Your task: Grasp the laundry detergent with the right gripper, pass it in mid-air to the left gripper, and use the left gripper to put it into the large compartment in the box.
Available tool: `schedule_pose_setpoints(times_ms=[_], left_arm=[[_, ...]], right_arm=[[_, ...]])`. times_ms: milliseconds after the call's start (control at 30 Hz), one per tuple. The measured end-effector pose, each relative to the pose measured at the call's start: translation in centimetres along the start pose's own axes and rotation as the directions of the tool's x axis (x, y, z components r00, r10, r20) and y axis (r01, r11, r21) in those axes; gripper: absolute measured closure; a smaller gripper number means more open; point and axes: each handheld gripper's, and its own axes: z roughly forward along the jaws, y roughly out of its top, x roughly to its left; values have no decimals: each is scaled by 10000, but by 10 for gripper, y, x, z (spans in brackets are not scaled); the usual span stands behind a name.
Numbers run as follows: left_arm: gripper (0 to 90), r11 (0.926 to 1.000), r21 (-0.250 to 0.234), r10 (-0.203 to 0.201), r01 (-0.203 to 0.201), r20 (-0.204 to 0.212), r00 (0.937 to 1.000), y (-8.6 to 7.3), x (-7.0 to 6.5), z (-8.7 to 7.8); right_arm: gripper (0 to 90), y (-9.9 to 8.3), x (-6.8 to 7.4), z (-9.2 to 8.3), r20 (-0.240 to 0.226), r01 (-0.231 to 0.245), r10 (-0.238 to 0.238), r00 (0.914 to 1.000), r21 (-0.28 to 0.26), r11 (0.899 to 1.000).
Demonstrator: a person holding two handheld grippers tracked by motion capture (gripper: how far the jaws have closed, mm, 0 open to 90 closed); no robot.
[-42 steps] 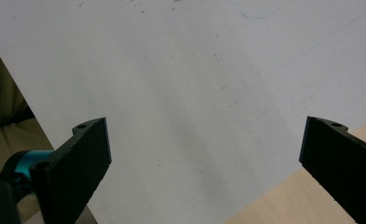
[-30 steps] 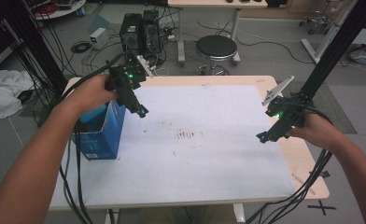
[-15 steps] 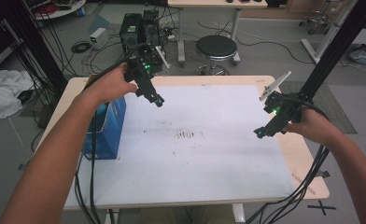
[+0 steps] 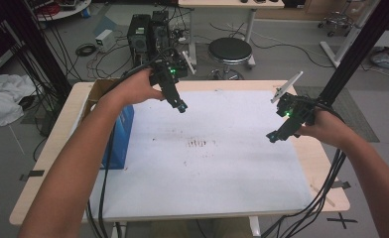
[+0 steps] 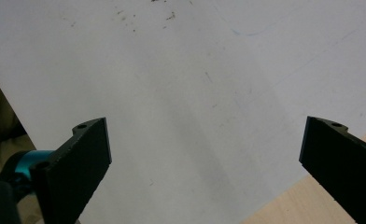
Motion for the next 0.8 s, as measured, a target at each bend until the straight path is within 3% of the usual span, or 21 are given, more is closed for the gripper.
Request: schedule_pose_setpoints(times_ms=[333,800], left_arm=[[17,9988,-40,498,-497,335,9982,10,-8,12],[17,9983,-19,584,-584,412,9974,11,-9,14]], right_arm=[[11,1,-2,2,-11,-3,3,10000,91,10000],[11,3,-1,4,-63,65,-64,10000,113,9999]])
